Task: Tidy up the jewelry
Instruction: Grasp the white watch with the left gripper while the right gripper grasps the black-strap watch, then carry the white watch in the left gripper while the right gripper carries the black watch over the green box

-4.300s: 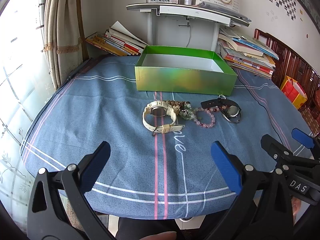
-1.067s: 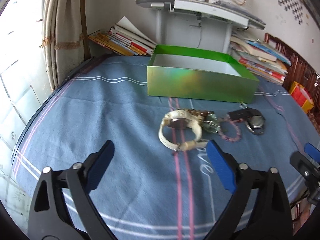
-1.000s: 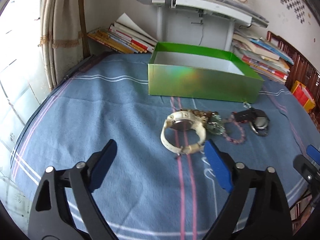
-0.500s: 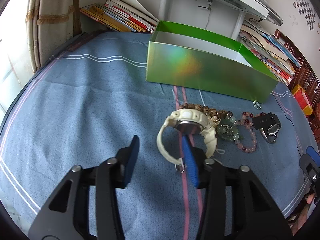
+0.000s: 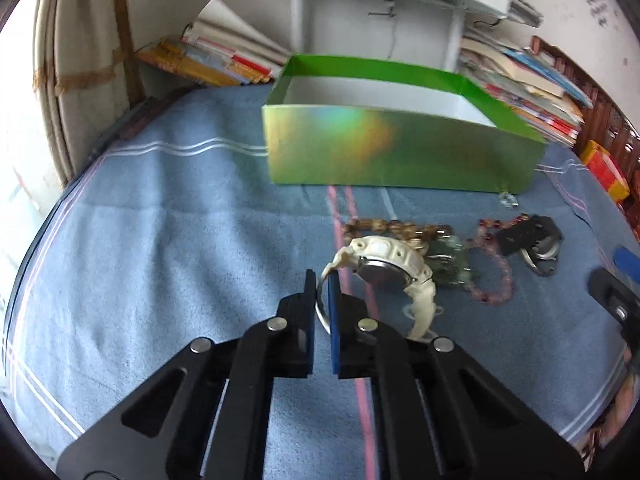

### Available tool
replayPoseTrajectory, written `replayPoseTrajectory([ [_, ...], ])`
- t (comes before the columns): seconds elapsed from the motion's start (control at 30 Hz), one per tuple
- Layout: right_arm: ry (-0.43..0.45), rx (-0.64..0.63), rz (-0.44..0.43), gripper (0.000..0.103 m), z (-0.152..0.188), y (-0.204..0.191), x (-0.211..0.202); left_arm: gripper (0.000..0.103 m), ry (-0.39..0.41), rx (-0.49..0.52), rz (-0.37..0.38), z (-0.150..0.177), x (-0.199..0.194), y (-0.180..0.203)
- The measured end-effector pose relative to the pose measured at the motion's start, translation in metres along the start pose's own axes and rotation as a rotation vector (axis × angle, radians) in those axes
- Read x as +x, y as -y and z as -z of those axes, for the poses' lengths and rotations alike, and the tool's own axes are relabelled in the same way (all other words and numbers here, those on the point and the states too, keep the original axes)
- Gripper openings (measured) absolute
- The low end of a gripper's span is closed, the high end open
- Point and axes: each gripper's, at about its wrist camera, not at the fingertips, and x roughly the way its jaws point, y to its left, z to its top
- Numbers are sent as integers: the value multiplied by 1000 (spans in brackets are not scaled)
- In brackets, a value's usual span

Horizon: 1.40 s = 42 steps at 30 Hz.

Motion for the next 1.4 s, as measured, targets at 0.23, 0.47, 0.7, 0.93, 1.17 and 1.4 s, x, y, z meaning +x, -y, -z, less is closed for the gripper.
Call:
replayPoseTrajectory([
  [0.23, -61, -101, 74, 84, -16, -1, 26, 6, 65, -24, 35, 1, -26, -6],
  [0.47, -135, -117, 65, 32, -16, -4, 63, 6, 98, -27, 59, 2, -40, -6],
  [0.7, -16, -79, -17, 8, -21, -6, 38, 6, 106, -42, 74, 4, -45, -10],
  [0.93, 98, -30, -112, 8, -25, -3, -1, 6, 137, -60, 86, 5, -58, -12],
  [1.17, 167, -17, -137, 8, -18, -6, -38, 6, 164, -50, 91, 8, -75, -6],
  [1.4, 199, -9, -133, 8, -5, -3, -62, 6, 177, -37, 95, 16, -86, 0],
])
